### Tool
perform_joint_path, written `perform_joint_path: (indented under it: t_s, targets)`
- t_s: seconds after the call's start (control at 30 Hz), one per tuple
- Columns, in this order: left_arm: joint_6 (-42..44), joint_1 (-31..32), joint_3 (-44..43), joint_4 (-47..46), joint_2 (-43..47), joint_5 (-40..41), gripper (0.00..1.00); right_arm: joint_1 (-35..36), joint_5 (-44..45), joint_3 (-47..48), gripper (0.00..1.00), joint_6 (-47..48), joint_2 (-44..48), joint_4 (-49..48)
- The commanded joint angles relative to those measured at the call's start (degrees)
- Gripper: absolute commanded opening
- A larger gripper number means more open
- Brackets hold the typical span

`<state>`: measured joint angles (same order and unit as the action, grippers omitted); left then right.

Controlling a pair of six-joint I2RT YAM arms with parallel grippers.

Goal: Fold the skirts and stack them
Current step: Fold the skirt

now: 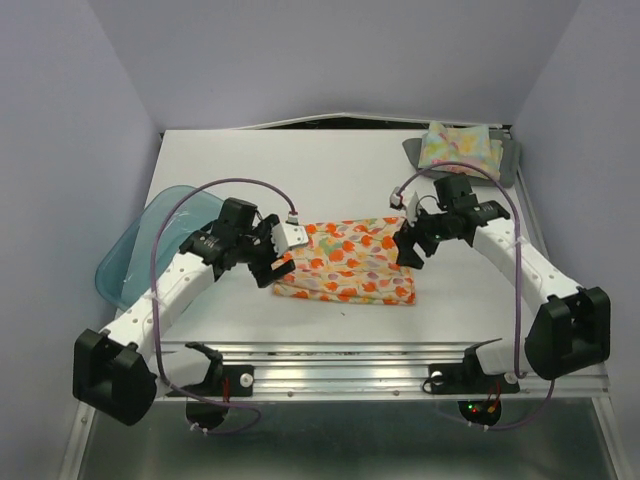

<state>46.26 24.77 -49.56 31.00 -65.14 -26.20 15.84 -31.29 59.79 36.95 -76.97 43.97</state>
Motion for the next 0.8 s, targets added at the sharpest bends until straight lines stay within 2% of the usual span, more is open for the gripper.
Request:
perform_joint_path:
  t_s: [0.0,0.1,0.17,0.23,0.33,0.4,0.53,0.7,0.77]
  targets:
    - [-5.6,0.3,-3.6,-4.0,-5.0,-0.3,0.77,0.2,-3.9,5.4,0.76,-11.7,-4.8,-4.0]
    - [-5.9,0.3,-4.2,-4.0,-9.6,-0.4,0.63,0.2,-1.2,8.1,0.72,-15.4,-10.4,-2.0]
    - [-3.3,0.5,-4.0,-3.7,-10.4,-1.6,0.64,0.2,1.0,8.1,0.71,-17.9,-12.8,-1.8]
    - [-1.7,2.0,-4.1,-3.6,-10.6,-1.6,0.7,0.2,2.6,7.2,0.71,-21.2,-13.8,-1.4]
    - [-0.1,6.5,-3.9,-5.2,-11.0,1.4,0.71,-0.8,4.3,6.3,0.73,-27.0,-15.2,-1.4]
    - [0.9,9.8,-3.0,-6.4,-11.9,5.2,0.69,-3.2,3.4,6.6,0.78,-30.2,-16.2,-0.6]
    - [1.8,12.1,-1.9,-7.9,-14.0,8.4,0.66,-7.3,-0.2,8.2,0.82,-32.6,-18.0,4.0]
    - [1.1,15.6,-0.6,-10.9,-16.0,11.5,0.62,-7.3,-5.4,6.7,0.85,-33.6,-21.9,9.5]
    - [0.5,16.9,-0.1,-12.5,-16.5,13.5,0.61,-7.3,-4.1,6.7,0.87,-34.0,-23.1,9.2]
